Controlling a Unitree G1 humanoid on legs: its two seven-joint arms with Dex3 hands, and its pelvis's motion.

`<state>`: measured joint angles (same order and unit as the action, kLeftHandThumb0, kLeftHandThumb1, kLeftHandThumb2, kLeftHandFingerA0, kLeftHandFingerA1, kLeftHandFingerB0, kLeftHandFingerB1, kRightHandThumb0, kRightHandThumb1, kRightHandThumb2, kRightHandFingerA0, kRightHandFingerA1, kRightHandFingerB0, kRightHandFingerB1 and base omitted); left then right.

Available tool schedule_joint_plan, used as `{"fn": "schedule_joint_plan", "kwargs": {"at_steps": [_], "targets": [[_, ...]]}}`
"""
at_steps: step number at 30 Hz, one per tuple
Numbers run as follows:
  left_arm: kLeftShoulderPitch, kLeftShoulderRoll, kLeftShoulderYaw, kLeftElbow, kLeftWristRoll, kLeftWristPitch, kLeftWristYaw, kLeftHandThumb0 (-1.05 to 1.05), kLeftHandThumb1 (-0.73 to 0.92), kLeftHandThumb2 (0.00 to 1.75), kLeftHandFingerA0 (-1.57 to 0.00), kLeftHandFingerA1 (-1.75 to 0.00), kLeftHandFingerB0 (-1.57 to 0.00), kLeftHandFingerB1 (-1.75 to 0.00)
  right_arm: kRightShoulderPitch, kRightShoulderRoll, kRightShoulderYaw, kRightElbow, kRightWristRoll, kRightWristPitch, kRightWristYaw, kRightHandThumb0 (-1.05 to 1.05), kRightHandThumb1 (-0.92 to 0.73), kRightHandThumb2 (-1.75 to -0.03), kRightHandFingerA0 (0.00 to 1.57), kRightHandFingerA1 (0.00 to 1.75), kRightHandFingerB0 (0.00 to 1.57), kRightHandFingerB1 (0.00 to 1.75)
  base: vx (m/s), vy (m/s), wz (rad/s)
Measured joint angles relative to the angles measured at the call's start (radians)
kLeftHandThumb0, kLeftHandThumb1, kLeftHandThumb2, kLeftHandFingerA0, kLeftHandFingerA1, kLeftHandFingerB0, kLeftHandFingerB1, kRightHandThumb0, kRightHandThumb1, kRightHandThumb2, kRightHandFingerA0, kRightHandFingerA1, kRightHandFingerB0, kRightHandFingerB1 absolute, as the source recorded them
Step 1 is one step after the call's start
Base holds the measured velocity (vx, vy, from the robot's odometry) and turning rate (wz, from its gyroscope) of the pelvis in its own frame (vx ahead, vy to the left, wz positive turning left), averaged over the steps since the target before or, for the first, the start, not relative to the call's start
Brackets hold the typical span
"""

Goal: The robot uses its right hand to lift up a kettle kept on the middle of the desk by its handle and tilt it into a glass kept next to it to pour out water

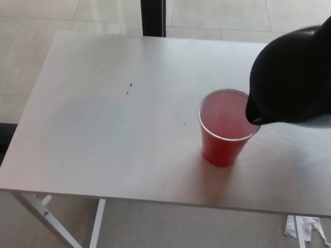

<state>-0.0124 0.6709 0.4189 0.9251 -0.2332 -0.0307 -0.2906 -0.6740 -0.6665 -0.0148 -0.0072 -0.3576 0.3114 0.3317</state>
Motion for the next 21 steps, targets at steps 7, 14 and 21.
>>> {"fn": "schedule_joint_plan", "kwargs": {"at_steps": [7, 14, 21], "targets": [[0.003, 0.000, -0.004, -0.011, 0.001, 0.009, 0.008, -0.80, 0.92, 0.69, -0.63, -0.60, -0.39, -0.56, -0.066, 0.016, 0.012, 0.023, -0.025, 0.066, -0.001, -0.27, -0.50, -1.15, 1.20, 1.35, 0.92, 1.13, 0.00, 0.000, 0.00], [-0.001, 0.000, -0.007, -0.013, 0.003, 0.013, 0.009, -0.78, 0.92, 0.69, -0.64, -0.60, -0.40, -0.55, -0.088, 0.039, 0.028, 0.035, -0.039, 0.082, -0.006, -0.26, -0.49, -1.07, 1.21, 1.36, 0.88, 1.09, 0.00, 0.000, 0.00], [0.000, 0.000, -0.013, -0.028, 0.006, 0.016, 0.013, -0.80, 0.92, 0.69, -0.61, -0.59, -0.38, -0.54, -0.085, 0.047, 0.064, 0.023, -0.064, 0.083, -0.012, -0.18, -0.51, -1.05, 0.88, 1.75, 0.70, 1.57, 0.00, 0.000, 0.00]]}}
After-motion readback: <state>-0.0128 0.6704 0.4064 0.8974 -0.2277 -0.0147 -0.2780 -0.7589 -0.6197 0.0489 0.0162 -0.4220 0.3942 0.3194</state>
